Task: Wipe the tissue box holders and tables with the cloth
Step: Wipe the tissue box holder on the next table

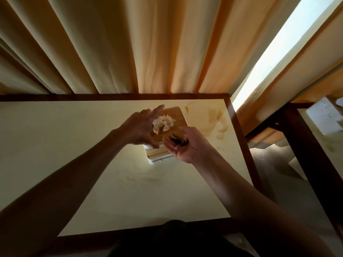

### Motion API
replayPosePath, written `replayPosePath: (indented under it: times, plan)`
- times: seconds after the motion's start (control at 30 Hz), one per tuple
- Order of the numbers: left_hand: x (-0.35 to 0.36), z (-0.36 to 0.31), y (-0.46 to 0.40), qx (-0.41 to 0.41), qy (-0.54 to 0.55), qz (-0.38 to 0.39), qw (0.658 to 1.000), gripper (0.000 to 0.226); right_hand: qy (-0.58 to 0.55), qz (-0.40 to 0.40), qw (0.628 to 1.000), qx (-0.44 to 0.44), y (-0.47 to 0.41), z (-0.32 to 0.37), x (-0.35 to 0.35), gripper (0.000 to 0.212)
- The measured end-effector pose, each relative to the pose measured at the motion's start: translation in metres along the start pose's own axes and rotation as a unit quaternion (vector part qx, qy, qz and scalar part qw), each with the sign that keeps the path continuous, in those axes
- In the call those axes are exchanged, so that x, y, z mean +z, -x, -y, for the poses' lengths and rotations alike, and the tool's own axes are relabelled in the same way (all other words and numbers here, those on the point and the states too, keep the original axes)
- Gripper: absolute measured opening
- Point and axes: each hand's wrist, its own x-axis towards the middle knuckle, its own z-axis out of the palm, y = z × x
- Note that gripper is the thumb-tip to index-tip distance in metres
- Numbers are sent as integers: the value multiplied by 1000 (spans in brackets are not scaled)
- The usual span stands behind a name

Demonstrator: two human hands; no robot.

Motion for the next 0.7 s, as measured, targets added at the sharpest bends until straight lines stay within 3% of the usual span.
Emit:
replayPosePath:
  times: [0.2,0.37,0.53,0.7]
  plan:
    - [7,-4,11,-8,8,-45,999,139,-1,-43,998,56,-4,0,8,41]
    - [10,-3,11,-24,14,-51,998,139,-73,-53,993,70,-3,17,3,52]
    - [9,-2,15,-14,40,-42,998,140,-27,-82,992,87,-10,3,8,49]
    - [9,-1,15,-6,40,-43,998,140,-118,-35,986,116,-7,20,-1,62]
